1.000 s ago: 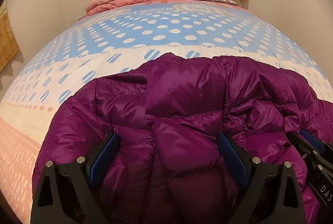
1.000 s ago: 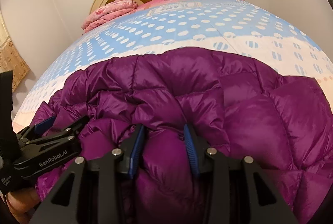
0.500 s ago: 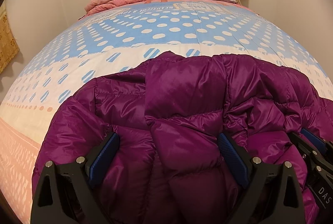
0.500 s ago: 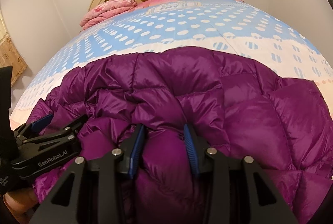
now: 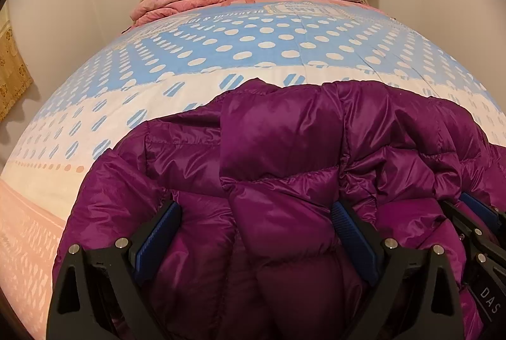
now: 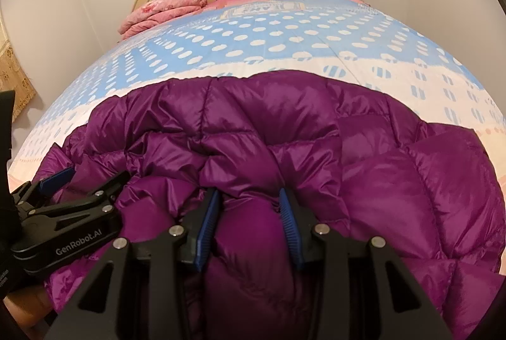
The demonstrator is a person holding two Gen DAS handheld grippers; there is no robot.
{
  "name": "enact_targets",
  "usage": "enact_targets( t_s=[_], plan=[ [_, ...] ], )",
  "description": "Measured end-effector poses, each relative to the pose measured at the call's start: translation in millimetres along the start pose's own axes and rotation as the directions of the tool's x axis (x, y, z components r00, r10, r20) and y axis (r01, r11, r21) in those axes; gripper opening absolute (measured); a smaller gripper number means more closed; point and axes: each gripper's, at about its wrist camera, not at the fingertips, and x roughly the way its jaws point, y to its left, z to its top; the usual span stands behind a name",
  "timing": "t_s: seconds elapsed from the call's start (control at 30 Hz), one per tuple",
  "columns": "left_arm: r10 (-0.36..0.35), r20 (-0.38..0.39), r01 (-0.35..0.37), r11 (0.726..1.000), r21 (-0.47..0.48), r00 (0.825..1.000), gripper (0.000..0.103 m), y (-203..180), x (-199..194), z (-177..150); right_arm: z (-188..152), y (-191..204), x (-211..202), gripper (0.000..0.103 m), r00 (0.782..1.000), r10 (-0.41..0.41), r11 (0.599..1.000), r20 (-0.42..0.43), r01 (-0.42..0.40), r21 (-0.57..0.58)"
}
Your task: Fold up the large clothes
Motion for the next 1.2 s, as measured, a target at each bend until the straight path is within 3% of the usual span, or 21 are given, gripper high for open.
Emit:
enact_targets(
  t_s=[0.17, 0.3, 0.4, 0.53, 0.63, 0.87, 1.07, 1.2],
  plan=[
    [-0.008, -0.022, 0.007, 1.000, -0.015, 1.000, 0.097, 9, -10, 9, 8, -7, -9, 0.053, 0.999, 0.023, 1.000, -0.029, -0.023, -0.002],
    [-0.040, 0.082, 0.042, 0.999, -0.017, 0.996, 0.097, 25, -60, 15, 11, -22, -51, 0.077, 0.999, 0.018, 0.998, 0.051, -0.020, 0.053],
    [-0.103, 0.107, 0.103, 0.995, 0.005, 0.989, 0.097, 37, -96, 4, 0, -32, -77, 0.077, 0.999, 0.029, 0.999, 0.036, -0.030, 0.040],
    [-0.129, 0.097, 0.122, 0.990, 0.070, 0.987, 0.097, 51, -139, -41, -38, -40, -118, 0.078, 1.000, 0.024, 1.000, -0.015, -0.024, -0.014],
    [-0.112, 0.092, 0.101, 0.988, 0.117, 0.989, 0.097, 63, -163, -90, -76, -48, -151, 0.087, 1.000, 0.007, 0.999, -0.026, -0.008, -0.033],
    [-0.086, 0.081, 0.075, 0.989, 0.131, 0.993, 0.097, 100, -199, -184, -151, -67, -202, 0.089, 0.998, -0.056, 0.998, -0.039, 0.055, -0.021],
    [-0.069, 0.063, 0.061, 0.992, 0.111, 0.996, 0.097, 120, -221, -241, -205, -79, -230, 0.090, 0.994, -0.104, 0.994, -0.040, 0.105, 0.032],
    [-0.073, 0.061, 0.067, 0.994, 0.091, 0.995, 0.097, 126, -236, -263, -231, -73, -245, 0.090, 0.995, -0.094, 0.994, -0.033, 0.096, 0.055]
  ],
)
